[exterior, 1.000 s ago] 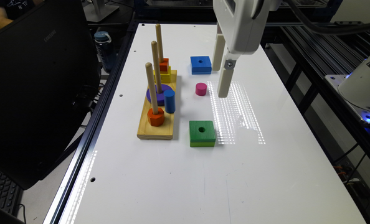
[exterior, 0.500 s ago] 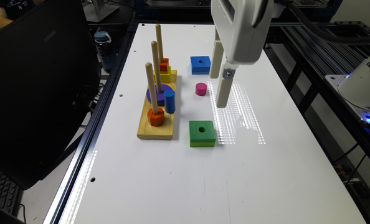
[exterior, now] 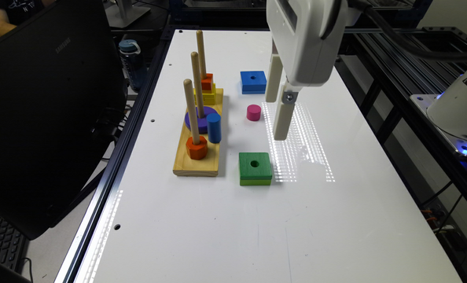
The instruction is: Pick up green block.
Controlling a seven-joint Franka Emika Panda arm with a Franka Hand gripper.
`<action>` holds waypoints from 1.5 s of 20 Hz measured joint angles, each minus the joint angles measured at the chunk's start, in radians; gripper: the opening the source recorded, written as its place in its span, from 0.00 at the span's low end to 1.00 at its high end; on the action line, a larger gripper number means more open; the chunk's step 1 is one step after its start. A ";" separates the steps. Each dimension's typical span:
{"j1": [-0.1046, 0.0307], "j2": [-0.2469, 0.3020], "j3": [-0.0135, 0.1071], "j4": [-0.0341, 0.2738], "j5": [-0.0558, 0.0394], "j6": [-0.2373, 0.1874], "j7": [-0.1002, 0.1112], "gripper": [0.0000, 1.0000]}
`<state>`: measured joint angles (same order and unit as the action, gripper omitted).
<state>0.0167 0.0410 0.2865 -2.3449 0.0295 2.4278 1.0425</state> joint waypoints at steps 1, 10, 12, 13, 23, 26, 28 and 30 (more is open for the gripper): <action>0.000 0.005 0.000 0.000 0.0000 0.001 0.000 1.00; -0.011 0.037 -0.002 0.003 -0.0145 0.018 0.000 1.00; -0.015 0.037 -0.003 0.004 -0.0171 0.018 0.000 1.00; -0.015 0.037 -0.003 0.005 -0.0179 0.018 0.000 1.00; -0.016 0.072 -0.005 0.014 -0.0227 0.046 0.000 1.00; -0.016 0.076 -0.005 0.015 -0.0232 0.047 0.000 1.00; -0.016 0.091 -0.006 0.015 -0.0271 0.057 0.000 1.00; -0.016 0.115 -0.008 0.016 -0.0354 0.079 0.001 1.00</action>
<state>0.0008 0.1558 0.2785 -2.3289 -0.0059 2.5064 1.0435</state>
